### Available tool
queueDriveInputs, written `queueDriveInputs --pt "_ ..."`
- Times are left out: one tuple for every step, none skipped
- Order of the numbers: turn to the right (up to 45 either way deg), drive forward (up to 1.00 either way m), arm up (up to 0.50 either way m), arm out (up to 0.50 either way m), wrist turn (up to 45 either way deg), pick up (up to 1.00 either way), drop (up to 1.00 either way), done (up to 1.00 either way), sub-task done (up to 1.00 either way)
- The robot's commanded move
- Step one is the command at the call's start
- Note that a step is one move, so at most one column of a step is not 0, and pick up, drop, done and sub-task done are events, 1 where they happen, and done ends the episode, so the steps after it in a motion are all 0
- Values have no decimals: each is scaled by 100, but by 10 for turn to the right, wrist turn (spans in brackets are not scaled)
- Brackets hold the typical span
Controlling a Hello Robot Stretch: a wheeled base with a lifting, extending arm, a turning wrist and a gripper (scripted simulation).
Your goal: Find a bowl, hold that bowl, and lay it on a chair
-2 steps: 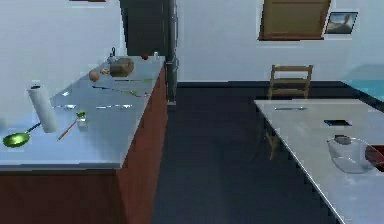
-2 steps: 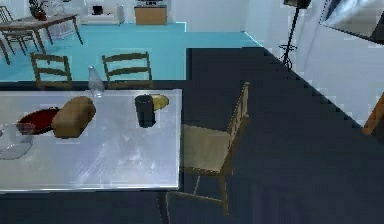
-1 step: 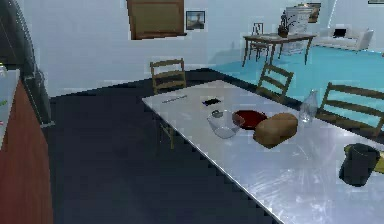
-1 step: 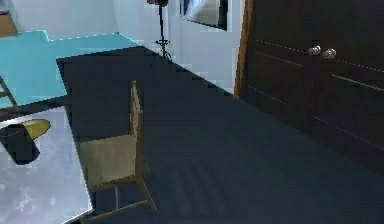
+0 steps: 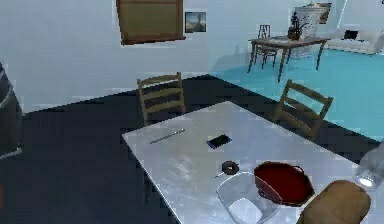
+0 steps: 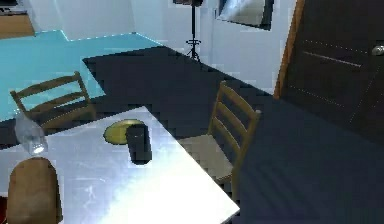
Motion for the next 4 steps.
queueDriveInputs --pt "-450 0 0 0 0 0 0 0 0" --pt "-210 0 0 0 0 0 0 0 0" --pt "0 0 50 0 0 0 0 0 0" --pt "0 0 38 0 0 0 0 0 0"
